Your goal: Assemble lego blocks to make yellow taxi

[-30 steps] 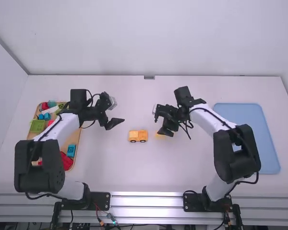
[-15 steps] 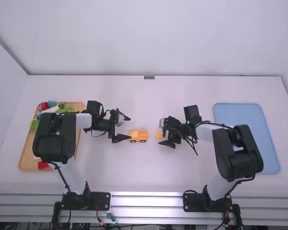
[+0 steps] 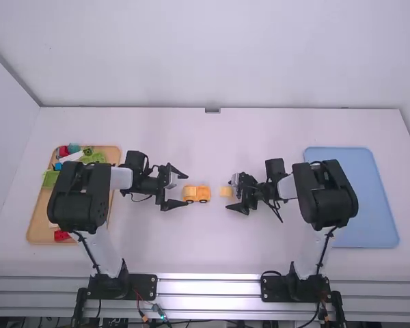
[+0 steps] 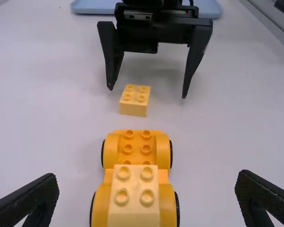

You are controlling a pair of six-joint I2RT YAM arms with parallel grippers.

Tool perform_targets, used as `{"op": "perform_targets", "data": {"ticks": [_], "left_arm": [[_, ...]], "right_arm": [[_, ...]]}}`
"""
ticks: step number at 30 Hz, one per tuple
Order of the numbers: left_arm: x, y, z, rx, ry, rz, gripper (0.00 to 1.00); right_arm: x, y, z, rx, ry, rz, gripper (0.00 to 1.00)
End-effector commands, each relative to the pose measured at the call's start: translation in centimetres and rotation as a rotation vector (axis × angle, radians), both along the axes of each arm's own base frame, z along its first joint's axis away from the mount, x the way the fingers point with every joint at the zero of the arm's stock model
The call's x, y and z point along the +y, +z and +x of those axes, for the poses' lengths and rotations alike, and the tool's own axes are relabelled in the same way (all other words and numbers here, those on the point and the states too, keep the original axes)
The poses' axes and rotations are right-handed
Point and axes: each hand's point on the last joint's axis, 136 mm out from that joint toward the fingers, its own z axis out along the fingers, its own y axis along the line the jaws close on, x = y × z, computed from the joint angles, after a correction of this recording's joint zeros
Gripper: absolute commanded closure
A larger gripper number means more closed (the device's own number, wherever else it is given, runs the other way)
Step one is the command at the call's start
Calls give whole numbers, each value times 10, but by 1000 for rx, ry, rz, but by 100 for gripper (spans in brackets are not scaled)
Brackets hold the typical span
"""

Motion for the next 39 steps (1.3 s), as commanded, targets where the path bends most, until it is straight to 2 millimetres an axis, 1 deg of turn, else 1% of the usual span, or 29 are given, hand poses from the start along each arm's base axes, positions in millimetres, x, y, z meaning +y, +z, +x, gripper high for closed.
{"op": "perform_targets", "data": {"ticks": [1,4,5,7,8,9,10,13,17,18,19,21,22,26,28,31,32,33,34,36,37,39], "left_arm": [[-4,1,-9,-14,-20,-30,1],[-3,-5,-13,-36,-16,-20,1],[-3,-6,-13,-38,-15,-16,1],[-2,-10,-11,-22,4,-2,1],[-1,-12,-9,-4,23,9,1],[0,-13,-8,2,30,11,0],[0,-13,-7,5,38,11,1],[0,-14,-7,-4,42,8,1],[0,-14,-7,-29,43,-1,1],[0,-14,-7,-30,42,1,1],[-2,-15,-9,-36,37,4,1],[-2,-16,-9,-40,37,4,1],[-2,-16,-10,-52,36,1,1],[-5,-18,-11,-56,29,14,1],[-3,-21,-9,-59,37,33,1],[-7,-23,-7,-66,25,35,1],[-9,-23,-7,-71,19,33,1],[-13,-25,-7,-73,5,33,1],[-16,-26,-6,-71,-1,40,1],[-18,-29,-5,-60,-2,49,1],[-21,-33,-3,-43,-1,63,1],[-25,-38,0,-37,0,80,1]], "right_arm": [[6,7,9,-3,20,56,11],[5,1,13,8,16,46,23],[5,1,13,10,17,46,24],[6,-1,13,10,18,46,31],[6,-1,14,4,16,47,38],[5,-2,14,6,16,46,41],[5,-3,14,7,16,44,46],[4,-5,13,14,10,31,49],[4,-10,12,22,6,0,58],[4,-11,12,22,7,-6,61],[6,-12,10,21,13,-15,66],[7,-13,10,20,13,-22,69],[8,-15,10,18,16,-31,75],[9,-13,9,26,17,-21,78],[11,-10,7,28,27,0,79],[17,5,8,65,32,73,78],[17,9,11,80,21,84,80],[16,15,14,95,8,85,87],[16,19,14,99,8,81,92],[18,24,13,98,20,78,94],[22,30,10,82,48,74,96],[26,36,6,66,80,68,97]]}}
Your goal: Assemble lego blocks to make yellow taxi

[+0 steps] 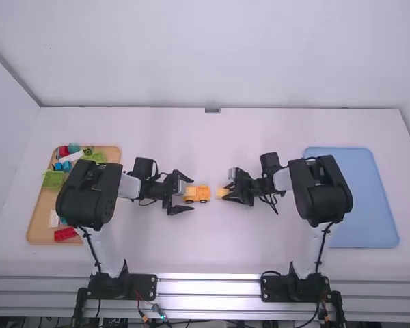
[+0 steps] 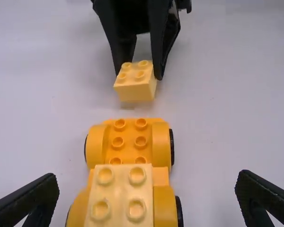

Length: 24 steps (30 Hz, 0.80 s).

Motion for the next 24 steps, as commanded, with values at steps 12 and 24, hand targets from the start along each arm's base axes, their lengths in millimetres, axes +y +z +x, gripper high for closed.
{"op": "perform_targets", "data": {"ticks": [12,24], "left_arm": [[-11,-31,11,49,33,50,9],[-13,-33,11,68,15,9,44]], "right_arm": [[42,41,-9,-170,157,18,100],[61,33,-9,-213,167,-45,100]]}}
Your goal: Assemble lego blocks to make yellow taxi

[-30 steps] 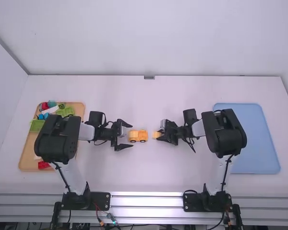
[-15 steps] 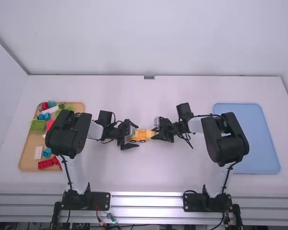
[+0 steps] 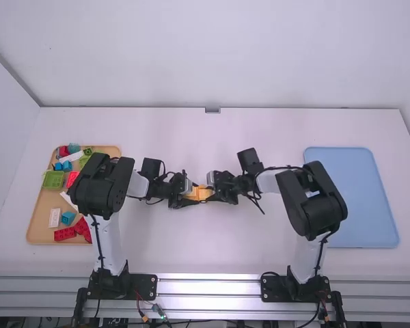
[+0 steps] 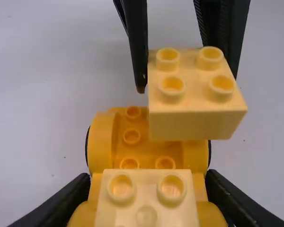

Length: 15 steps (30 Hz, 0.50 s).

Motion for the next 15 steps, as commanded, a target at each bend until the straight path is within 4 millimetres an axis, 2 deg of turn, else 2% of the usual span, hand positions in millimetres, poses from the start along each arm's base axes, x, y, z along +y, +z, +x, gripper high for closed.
{"op": "perform_targets", "data": {"ticks": [1,9,15], "left_arm": [[1,-6,-4,26,-2,-4,47],[-1,-6,-7,33,-9,-7,53],[-3,-6,-8,31,-14,-6,50]], "right_arm": [[2,9,7,-29,-7,5,100],[4,10,10,-51,-7,9,100],[12,0,6,-65,10,-15,100]]}}
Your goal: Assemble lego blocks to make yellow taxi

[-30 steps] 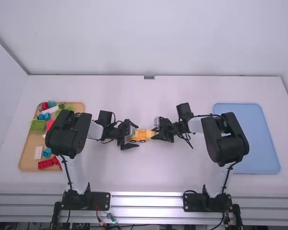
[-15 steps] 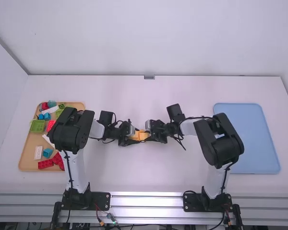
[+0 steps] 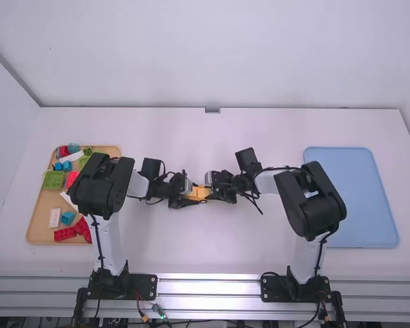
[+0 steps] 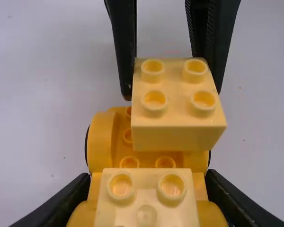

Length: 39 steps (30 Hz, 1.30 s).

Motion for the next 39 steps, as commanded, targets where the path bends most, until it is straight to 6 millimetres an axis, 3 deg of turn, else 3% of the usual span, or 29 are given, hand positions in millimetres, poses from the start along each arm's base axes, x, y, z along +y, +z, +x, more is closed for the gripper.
{"op": "perform_targets", "data": {"ticks": [1,8,22,39], "left_arm": [[-2,-6,-8,34,-11,-6,50],[-2,-6,-8,36,-11,-6,50],[-3,-6,-8,36,-12,-7,50],[-3,-6,-8,36,-13,-10,50]], "right_arm": [[5,-1,2,-8,7,3,100],[2,-5,11,34,-54,2,100],[2,-6,11,25,-51,-4,100],[4,-6,10,20,-48,-7,86]]}}
